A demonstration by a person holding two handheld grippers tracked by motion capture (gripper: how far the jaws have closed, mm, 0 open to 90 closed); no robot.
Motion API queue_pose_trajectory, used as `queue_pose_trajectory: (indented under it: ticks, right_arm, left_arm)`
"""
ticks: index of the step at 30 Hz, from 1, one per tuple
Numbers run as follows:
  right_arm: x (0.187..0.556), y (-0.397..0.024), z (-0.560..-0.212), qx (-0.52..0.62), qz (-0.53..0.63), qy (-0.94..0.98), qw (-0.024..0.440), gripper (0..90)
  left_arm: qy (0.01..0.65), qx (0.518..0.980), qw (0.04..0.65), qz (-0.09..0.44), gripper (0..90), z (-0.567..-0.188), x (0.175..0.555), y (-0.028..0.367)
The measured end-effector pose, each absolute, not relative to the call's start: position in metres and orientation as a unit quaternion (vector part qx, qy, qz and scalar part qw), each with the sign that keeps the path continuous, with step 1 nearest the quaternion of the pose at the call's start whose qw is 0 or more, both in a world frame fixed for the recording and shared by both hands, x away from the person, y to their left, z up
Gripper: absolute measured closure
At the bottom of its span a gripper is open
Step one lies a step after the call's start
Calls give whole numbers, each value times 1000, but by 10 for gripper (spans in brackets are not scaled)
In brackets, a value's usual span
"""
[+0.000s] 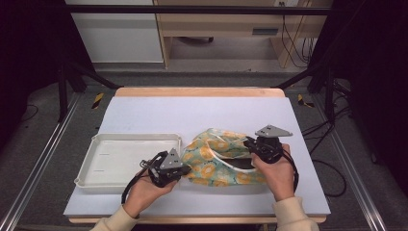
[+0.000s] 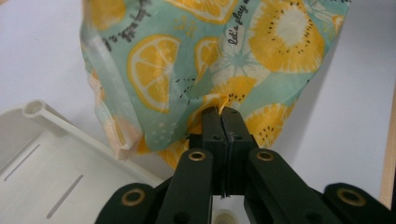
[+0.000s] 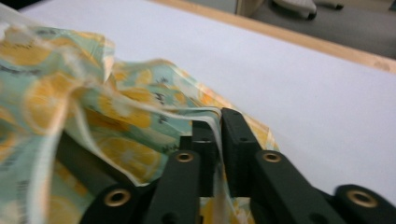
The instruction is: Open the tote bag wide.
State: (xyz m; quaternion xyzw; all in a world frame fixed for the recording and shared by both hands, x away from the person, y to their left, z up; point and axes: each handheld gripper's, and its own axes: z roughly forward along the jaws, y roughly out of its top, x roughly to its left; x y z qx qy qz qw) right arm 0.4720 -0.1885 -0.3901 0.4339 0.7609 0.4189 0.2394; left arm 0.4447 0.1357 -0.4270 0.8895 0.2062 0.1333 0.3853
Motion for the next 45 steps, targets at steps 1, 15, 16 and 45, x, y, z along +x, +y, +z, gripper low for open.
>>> queue_pose_trajectory:
  ticks: [1, 15, 16, 45]
  right_arm:
    - [467, -190, -387, 430, 428, 758, 240, 867]
    - [381, -191, -426, 353, 478, 781, 192, 888]
    - [380, -189, -431, 349, 468, 790, 185, 889]
    - [381, -187, -470, 357, 350, 851, 162, 887]
  left_arm:
    - [208, 889, 385, 135, 900, -427, 446, 136]
    - [242, 864, 400, 188, 897, -426, 457, 134]
    - [245, 860, 405, 194, 897, -425, 458, 134]
    - [259, 831, 439, 224, 448, -395, 465, 157]
